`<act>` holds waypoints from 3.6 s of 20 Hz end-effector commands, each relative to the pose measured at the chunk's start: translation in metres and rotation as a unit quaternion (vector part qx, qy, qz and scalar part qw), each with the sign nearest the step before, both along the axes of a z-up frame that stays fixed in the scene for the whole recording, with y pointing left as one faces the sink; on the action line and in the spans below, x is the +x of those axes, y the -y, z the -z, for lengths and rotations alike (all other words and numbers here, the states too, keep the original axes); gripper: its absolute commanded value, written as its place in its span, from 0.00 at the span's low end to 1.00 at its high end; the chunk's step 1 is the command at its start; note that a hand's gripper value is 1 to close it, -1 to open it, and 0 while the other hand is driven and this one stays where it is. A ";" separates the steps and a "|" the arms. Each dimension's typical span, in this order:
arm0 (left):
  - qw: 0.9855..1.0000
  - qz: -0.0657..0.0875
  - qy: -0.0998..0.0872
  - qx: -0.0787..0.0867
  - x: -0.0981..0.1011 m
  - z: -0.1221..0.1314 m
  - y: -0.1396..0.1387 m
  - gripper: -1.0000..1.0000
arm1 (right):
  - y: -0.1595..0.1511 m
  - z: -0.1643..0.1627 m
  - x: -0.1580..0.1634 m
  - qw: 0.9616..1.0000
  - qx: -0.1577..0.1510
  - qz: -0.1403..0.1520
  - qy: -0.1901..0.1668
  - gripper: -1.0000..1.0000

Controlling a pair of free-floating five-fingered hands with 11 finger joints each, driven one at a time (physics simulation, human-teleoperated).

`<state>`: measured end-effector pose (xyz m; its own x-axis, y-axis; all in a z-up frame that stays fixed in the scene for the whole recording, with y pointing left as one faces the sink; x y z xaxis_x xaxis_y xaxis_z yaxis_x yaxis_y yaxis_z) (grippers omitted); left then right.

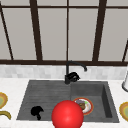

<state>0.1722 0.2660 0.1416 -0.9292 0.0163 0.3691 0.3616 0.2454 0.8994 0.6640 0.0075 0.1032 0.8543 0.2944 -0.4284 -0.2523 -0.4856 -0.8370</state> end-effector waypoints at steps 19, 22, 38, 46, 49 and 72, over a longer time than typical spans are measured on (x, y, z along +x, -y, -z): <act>1.000 0.000 0.000 0.000 0.000 0.000 0.000 0.50 | -0.033 0.023 0.009 0.992 -0.037 0.042 0.110 1.00; 1.000 0.000 0.000 0.000 0.000 0.000 0.000 0.50 | -0.034 0.023 0.011 0.991 -0.039 0.047 0.117 1.00; 1.000 0.000 0.000 0.000 0.000 0.000 0.000 0.50 | 0.015 -0.031 -0.004 0.988 0.046 0.075 0.127 0.00; 1.000 0.000 0.000 0.000 0.000 0.000 0.000 0.50 | 0.039 -0.052 -0.032 0.986 0.105 0.076 0.109 0.00; 1.000 0.000 0.000 0.000 0.000 0.000 0.000 0.50 | 0.045 -0.056 -0.045 0.983 0.130 0.075 0.103 0.00; 1.000 0.000 0.000 0.000 0.000 0.000 0.000 0.50 | 0.061 0.000 -0.111 0.971 0.239 -0.031 0.013 0.00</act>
